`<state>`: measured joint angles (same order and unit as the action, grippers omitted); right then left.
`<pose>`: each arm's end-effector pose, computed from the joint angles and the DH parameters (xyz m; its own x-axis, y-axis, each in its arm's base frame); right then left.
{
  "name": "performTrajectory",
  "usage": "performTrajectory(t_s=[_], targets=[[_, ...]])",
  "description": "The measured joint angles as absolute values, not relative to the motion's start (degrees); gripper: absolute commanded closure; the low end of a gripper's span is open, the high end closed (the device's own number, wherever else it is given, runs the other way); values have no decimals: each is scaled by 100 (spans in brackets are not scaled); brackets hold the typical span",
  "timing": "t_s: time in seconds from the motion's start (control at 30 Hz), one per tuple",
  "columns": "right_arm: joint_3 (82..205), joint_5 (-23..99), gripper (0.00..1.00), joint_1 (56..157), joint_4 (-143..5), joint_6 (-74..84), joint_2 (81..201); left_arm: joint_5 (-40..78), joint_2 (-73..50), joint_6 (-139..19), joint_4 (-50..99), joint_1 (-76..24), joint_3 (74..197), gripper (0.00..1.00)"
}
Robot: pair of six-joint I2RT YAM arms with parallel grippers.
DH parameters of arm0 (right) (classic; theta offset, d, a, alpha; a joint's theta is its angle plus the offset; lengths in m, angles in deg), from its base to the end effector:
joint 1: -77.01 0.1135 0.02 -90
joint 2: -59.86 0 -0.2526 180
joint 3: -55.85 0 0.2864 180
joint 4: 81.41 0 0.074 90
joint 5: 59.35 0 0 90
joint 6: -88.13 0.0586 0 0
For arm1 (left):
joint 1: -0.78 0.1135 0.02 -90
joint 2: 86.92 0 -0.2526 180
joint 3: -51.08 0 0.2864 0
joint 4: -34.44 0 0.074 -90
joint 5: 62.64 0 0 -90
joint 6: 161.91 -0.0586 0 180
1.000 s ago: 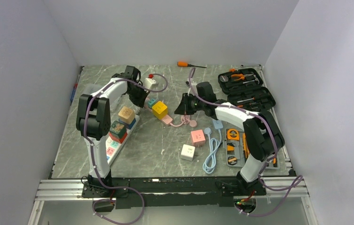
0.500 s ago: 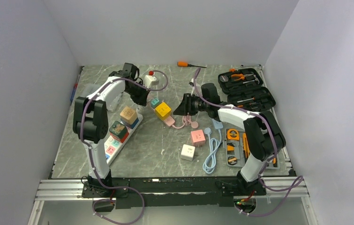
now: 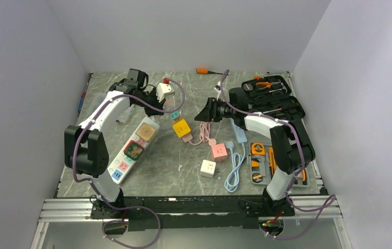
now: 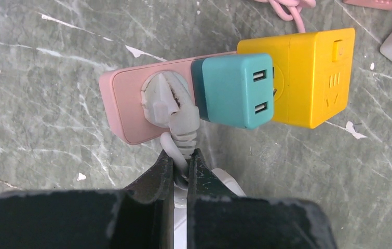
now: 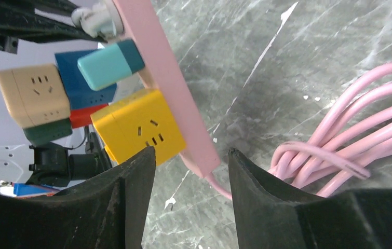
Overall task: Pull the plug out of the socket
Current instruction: Remove the plug from the socket.
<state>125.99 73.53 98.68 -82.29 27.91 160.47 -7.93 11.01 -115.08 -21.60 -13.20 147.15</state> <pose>0.3710 0.1903 0.1588 -0.8058 0.0714 -0.5879 -0.4842 0.4920 0.7235 0.3856 -0.1309 0.2512 -0.2608 0.6404 -0.7224 0.9235 0.3836 0.0066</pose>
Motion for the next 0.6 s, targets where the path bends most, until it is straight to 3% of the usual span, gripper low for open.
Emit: performTrajectory(t_s=[0.6], targets=[[14469, 7440, 31, 10144, -8244, 2765, 16589, -1300, 478, -12186, -2157, -1663, 14298, 100]])
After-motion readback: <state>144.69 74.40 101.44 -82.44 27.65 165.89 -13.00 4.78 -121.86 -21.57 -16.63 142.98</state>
